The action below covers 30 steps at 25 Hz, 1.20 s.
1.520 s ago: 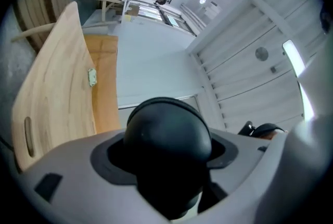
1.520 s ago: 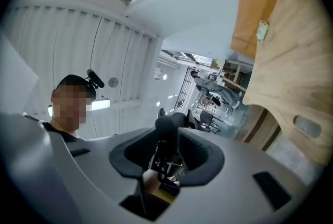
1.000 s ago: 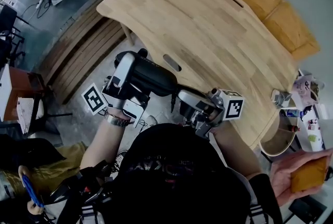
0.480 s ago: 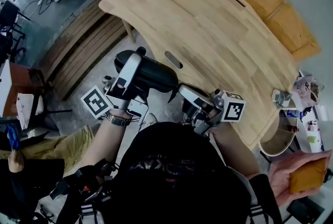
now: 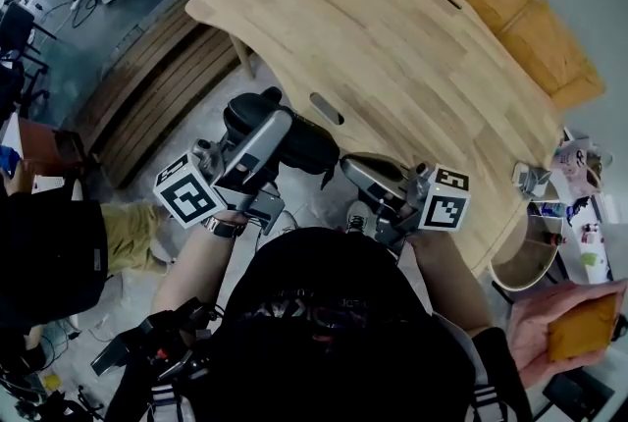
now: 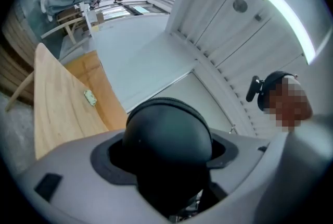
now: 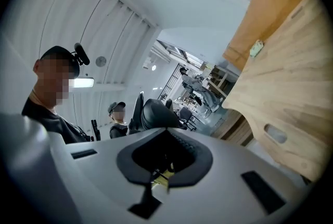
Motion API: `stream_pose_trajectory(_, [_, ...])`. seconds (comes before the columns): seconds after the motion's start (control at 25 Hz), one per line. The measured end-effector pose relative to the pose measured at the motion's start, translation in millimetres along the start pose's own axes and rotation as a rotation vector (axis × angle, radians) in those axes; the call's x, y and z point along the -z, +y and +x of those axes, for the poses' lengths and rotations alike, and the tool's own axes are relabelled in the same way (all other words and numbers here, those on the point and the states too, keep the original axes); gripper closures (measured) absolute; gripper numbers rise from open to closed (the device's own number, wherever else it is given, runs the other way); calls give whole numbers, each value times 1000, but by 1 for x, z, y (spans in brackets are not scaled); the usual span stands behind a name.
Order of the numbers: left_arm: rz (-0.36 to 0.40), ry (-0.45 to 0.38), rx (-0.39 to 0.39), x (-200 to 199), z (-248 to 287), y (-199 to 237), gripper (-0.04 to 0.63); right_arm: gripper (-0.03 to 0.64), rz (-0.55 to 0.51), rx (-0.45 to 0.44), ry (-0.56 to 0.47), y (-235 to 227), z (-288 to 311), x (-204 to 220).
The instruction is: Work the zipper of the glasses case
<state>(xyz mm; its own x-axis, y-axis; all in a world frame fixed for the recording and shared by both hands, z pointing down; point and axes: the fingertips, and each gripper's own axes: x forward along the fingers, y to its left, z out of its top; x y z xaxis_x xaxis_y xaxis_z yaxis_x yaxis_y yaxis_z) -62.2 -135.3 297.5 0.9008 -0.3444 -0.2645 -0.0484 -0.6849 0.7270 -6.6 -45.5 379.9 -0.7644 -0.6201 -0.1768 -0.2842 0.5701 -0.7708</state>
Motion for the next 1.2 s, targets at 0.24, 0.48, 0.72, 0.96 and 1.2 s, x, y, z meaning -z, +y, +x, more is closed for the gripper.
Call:
stream_pose_trajectory(0.24, [84,28,-18,8,1,-7,238,601,-29,40,11,0,-4,3])
stream_pose_trajectory(0.48, [164,-14,-64,5,-1,-6,241,601,14,22,-20,3,-3,7])
stream_pose_trajectory(0.72, [366,-4,-110,5,0,-13,241,601,59,-17,-37,8,9,9])
stream_pose_trajectory(0.96, [523,50,-119,9,0,-15,241,601,96,-65,-60,17,25,1])
stream_pose_trajectory(1.2, [701,148,-138,23,4,-13,241,601,169,-110,-86,19,35,-1])
